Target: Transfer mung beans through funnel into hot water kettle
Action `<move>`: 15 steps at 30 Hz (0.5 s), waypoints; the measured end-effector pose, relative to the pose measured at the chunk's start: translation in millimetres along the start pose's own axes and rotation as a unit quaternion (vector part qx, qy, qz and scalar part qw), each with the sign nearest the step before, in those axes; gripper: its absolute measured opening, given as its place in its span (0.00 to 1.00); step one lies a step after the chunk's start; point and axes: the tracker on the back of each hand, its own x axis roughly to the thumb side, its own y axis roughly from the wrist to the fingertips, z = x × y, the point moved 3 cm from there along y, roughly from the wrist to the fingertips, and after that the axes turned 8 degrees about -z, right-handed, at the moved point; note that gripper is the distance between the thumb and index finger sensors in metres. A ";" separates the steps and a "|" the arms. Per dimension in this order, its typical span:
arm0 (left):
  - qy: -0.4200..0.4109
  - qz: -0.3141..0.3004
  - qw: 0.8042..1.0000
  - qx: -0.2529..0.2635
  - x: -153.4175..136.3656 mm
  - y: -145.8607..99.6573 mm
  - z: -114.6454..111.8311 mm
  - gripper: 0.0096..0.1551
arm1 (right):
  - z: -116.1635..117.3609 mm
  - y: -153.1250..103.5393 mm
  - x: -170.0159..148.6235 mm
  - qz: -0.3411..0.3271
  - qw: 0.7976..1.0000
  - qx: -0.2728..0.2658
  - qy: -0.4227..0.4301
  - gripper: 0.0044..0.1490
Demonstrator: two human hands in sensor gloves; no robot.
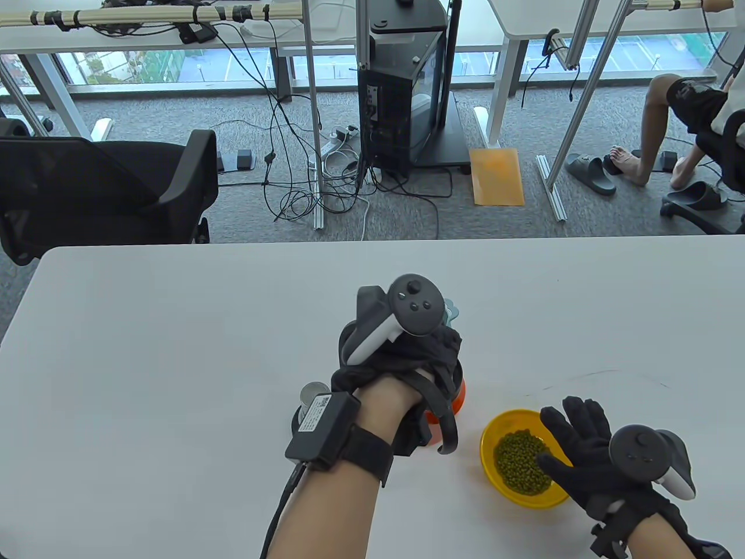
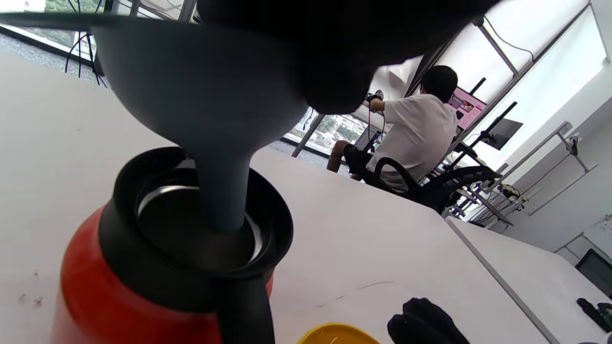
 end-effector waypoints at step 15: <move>0.012 0.013 0.988 -0.153 -2.0 11.8 -58.3 0.29 | -0.8 -0.8 -0.5 0.003 1.000 -0.003 0.001 0.56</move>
